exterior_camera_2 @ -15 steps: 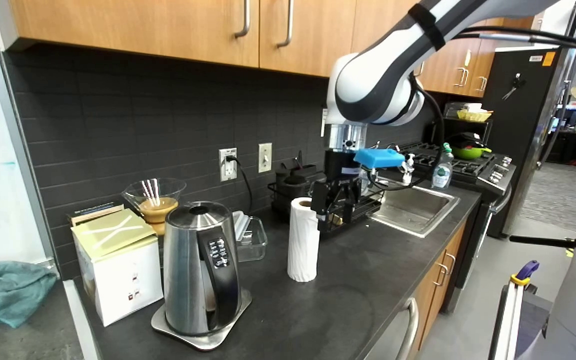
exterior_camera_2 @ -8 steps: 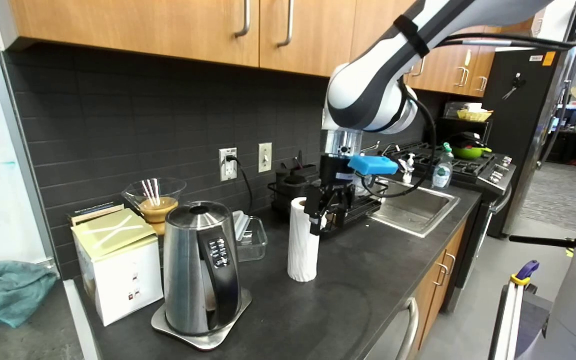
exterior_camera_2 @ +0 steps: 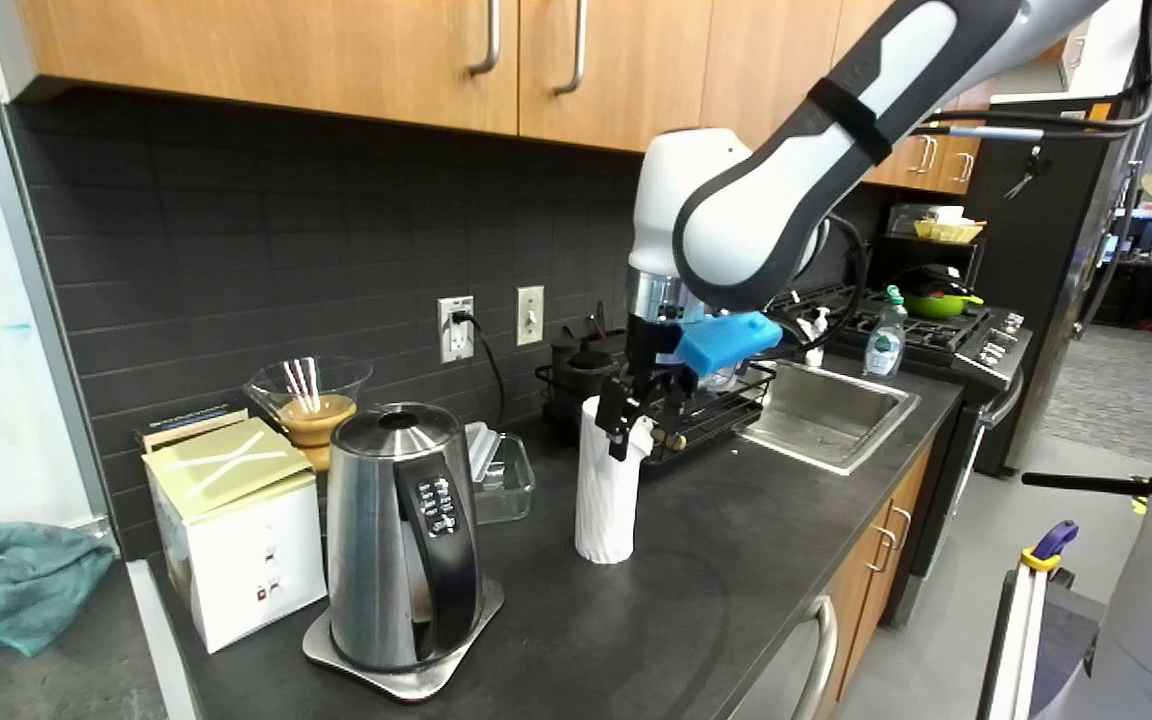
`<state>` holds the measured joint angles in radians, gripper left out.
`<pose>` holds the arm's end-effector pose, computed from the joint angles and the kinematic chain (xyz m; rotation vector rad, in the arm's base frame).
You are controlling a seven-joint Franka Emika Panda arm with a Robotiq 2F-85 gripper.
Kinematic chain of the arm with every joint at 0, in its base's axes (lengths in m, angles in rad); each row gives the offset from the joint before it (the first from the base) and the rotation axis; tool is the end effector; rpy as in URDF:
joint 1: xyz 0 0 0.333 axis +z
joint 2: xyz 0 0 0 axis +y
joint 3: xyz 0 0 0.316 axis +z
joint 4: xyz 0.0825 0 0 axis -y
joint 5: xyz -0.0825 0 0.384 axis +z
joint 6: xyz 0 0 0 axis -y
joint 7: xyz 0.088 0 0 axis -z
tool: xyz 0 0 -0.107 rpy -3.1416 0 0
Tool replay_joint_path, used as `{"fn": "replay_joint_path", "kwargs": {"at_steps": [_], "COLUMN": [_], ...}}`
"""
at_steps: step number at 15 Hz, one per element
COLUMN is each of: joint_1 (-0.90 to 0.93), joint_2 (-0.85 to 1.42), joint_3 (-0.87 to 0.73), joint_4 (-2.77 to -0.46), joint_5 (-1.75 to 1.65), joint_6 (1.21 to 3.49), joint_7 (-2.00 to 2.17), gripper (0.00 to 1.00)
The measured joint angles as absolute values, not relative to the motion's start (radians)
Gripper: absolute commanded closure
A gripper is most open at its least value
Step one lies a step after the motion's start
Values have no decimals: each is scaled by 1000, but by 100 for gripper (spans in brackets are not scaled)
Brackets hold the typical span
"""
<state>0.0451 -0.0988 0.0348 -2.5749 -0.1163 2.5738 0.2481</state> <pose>0.4493 0.0377 0.3065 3.0812 -0.1128 0.1660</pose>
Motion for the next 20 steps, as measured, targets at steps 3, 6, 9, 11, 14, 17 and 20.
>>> {"fn": "replay_joint_path", "kwargs": {"at_steps": [3, 6, 9, 11, 14, 17, 20], "joint_1": [42, 39, 38, 38, 38, 38, 38], "joint_2": [-99, -99, -99, -99, -99, -99, -99], "joint_3": [40, 40, 41, 41, 41, 41, 41], "joint_4": [-2576, -2576, -2576, -2576, -2576, -2577, -2577], "joint_5": [-133, -133, -133, -133, -133, -133, -133], "joint_6": [2580, 2581, 2582, 2582, 2582, 2582, 2582], "joint_7": [269, 269, 269, 269, 269, 269, 269], "gripper": [0, 0, 0, 0, 0, 0, 0]}}
